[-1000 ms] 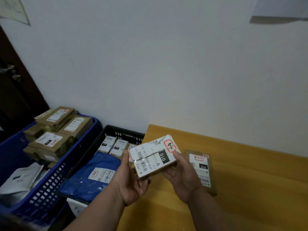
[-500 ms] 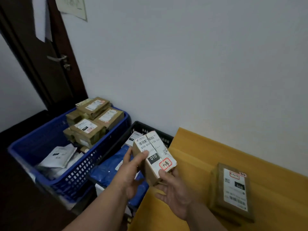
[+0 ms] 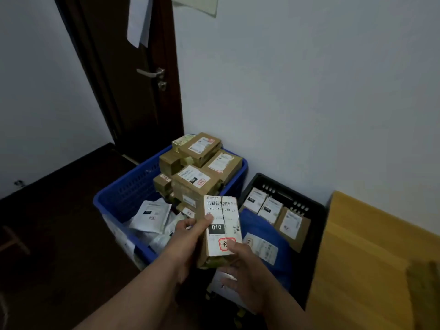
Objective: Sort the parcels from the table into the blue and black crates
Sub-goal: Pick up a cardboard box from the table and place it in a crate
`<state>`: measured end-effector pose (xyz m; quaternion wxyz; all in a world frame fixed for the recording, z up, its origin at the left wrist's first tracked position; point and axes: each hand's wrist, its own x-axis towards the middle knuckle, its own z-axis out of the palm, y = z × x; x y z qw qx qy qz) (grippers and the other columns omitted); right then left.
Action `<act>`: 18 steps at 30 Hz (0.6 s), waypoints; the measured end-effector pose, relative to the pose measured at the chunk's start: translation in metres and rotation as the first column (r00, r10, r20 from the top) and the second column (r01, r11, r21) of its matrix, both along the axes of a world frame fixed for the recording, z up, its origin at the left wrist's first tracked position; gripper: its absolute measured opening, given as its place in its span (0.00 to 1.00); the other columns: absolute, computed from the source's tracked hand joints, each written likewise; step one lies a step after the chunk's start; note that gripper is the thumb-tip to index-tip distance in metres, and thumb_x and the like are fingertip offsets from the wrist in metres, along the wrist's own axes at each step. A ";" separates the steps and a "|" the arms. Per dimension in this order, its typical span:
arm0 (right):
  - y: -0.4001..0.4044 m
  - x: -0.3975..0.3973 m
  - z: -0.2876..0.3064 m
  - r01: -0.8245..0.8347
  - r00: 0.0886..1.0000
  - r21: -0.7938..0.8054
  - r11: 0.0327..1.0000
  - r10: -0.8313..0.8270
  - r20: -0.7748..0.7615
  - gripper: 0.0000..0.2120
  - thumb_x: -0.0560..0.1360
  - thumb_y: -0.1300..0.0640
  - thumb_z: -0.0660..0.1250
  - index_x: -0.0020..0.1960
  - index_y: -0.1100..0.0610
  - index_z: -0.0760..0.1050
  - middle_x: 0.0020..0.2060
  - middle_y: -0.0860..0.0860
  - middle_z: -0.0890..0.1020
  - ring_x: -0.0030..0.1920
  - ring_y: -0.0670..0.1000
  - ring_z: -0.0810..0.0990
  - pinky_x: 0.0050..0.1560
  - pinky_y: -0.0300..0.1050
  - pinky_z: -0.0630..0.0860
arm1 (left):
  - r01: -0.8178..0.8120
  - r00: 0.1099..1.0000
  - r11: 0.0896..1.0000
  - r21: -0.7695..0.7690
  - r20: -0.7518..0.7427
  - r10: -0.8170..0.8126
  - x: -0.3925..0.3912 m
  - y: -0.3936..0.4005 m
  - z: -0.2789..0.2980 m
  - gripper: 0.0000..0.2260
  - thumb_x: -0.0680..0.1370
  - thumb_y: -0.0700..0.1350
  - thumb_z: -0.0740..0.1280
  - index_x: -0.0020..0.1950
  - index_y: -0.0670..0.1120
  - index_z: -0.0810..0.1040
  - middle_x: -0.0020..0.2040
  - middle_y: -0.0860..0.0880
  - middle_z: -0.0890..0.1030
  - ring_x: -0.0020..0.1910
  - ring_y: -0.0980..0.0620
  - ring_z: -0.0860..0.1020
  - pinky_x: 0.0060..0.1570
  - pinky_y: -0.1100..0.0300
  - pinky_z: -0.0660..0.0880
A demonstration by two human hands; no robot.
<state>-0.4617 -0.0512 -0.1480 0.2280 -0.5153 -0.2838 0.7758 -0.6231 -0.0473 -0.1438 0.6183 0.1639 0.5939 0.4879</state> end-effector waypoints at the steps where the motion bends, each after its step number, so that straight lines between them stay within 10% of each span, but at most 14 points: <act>1: -0.001 -0.014 -0.002 -0.026 1.000 -0.016 1.000 0.026 0.014 0.36 0.60 0.41 0.73 0.65 0.51 0.71 0.60 0.54 0.80 0.61 0.57 0.76 0.54 0.52 0.71 | 0.017 1.000 1.000 -0.015 -0.014 -0.018 -0.015 -0.004 -0.001 0.27 0.68 0.56 0.76 0.63 0.49 0.71 0.44 0.48 0.86 0.39 0.50 0.85 0.32 0.56 0.79; 8: 0.025 -0.096 -0.016 -0.137 0.982 -0.091 0.986 0.147 0.114 0.35 0.61 0.36 0.74 0.64 0.48 0.72 0.61 0.54 0.79 0.60 0.58 0.76 0.62 0.56 0.72 | 0.037 0.998 0.995 -0.092 0.047 -0.032 -0.095 -0.008 -0.010 0.24 0.70 0.49 0.76 0.63 0.50 0.72 0.44 0.47 0.86 0.44 0.47 0.85 0.35 0.56 0.80; 18: 0.089 -0.192 -0.054 -0.181 0.963 -0.206 0.962 0.216 0.164 0.31 0.60 0.33 0.73 0.59 0.46 0.78 0.56 0.50 0.81 0.55 0.52 0.79 0.49 0.48 0.73 | -0.044 0.998 0.970 -0.239 0.028 0.052 -0.186 0.042 -0.044 0.23 0.69 0.50 0.76 0.61 0.49 0.75 0.47 0.46 0.86 0.51 0.43 0.81 0.51 0.45 0.78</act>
